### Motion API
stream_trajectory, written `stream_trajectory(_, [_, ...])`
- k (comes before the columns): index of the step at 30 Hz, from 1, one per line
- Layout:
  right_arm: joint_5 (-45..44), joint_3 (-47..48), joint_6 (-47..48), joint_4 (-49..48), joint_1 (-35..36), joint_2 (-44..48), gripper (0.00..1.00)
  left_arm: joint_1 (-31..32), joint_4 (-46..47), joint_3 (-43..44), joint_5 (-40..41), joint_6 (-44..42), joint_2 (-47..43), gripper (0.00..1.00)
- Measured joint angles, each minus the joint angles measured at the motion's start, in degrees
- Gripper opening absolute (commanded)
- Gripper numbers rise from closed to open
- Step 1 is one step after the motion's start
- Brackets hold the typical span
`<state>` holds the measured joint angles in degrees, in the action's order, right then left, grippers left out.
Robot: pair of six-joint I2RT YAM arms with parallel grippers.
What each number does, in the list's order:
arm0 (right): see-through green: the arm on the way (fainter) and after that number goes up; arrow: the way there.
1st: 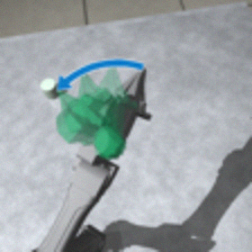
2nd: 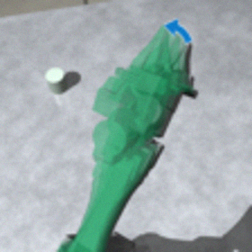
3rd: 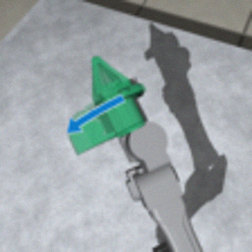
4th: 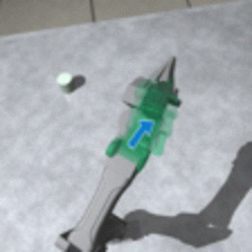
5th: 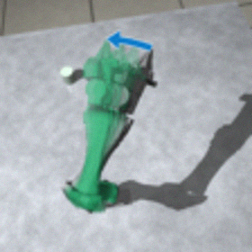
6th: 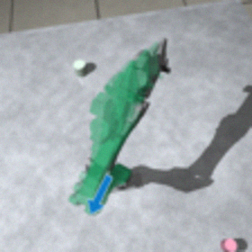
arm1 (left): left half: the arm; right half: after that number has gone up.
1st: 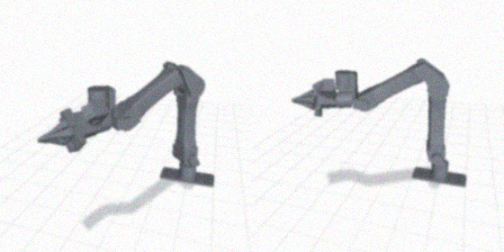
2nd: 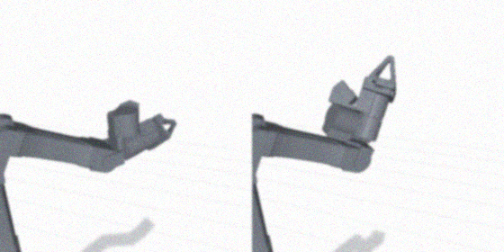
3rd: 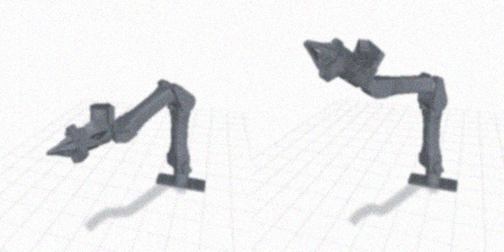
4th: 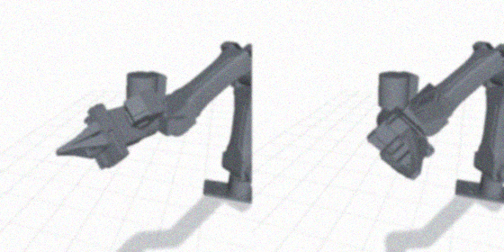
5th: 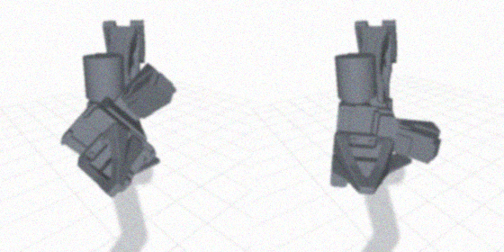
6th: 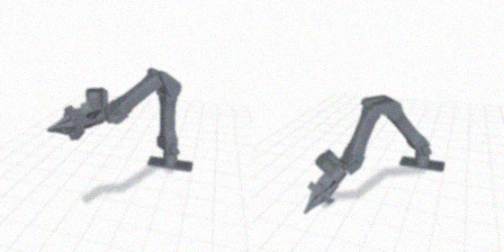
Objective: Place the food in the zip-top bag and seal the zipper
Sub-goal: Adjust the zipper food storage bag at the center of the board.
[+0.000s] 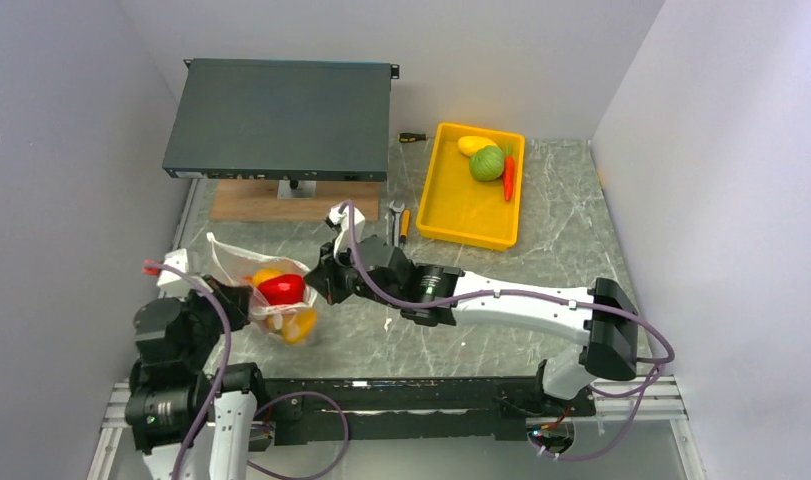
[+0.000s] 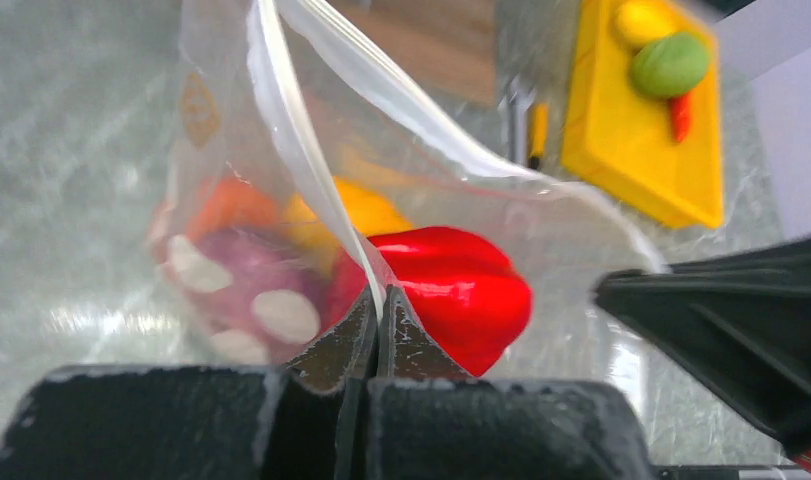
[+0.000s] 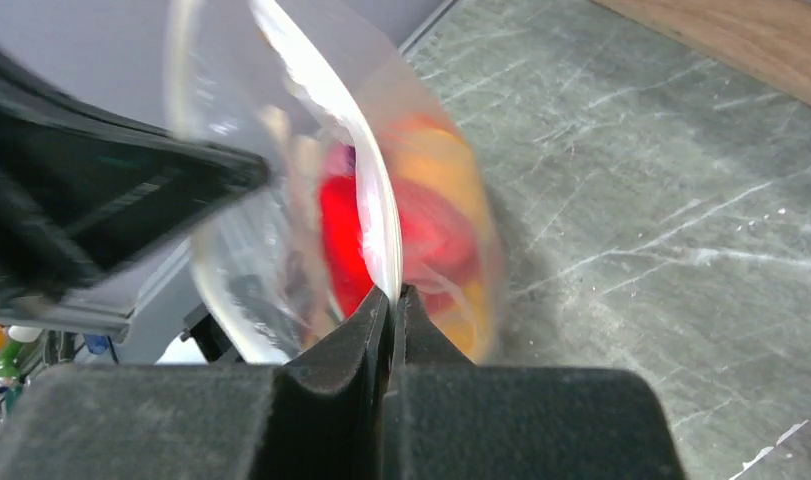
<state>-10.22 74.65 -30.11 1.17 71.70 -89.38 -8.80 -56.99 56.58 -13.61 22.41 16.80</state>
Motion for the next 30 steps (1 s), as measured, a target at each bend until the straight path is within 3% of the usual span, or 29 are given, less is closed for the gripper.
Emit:
stream_trajectory(5, [-0.74,-3.78,-1.36,-0.52,0.13,-1.05,0.00,-0.02,-2.75,-12.66,0.00,1.57,-0.44,0.00])
stream_trajectory(14, [-5.38,-0.63,2.84,3.06,2.73,-0.98,0.00,-0.02,-4.24,-2.49,1.66,1.86,0.00,0.00])
stream_trajectory(23, [-5.73,-2.32,1.99,1.42,3.50,0.55,0.00,-0.02,-5.55,-9.53,3.23,0.79,0.63,0.00])
stream_trajectory(25, [-5.68,-2.32,1.84,1.81,3.50,-0.26,0.14,-0.02,-5.33,-9.53,3.45,0.79,1.05,0.00])
stream_trajectory(26, [-5.68,-2.32,1.84,2.19,3.50,-0.44,0.28,-0.02,-5.29,-9.53,3.48,0.79,1.05,0.00])
stream_trajectory(27, [-5.70,-2.32,2.14,2.64,3.52,-0.46,0.37,-0.02,-5.22,-9.53,3.45,0.79,1.05,0.00])
stream_trajectory(30, [-6.21,-1.99,3.21,3.56,3.50,-0.24,0.51,-0.02,-4.81,-9.73,3.34,0.72,1.31,0.00])
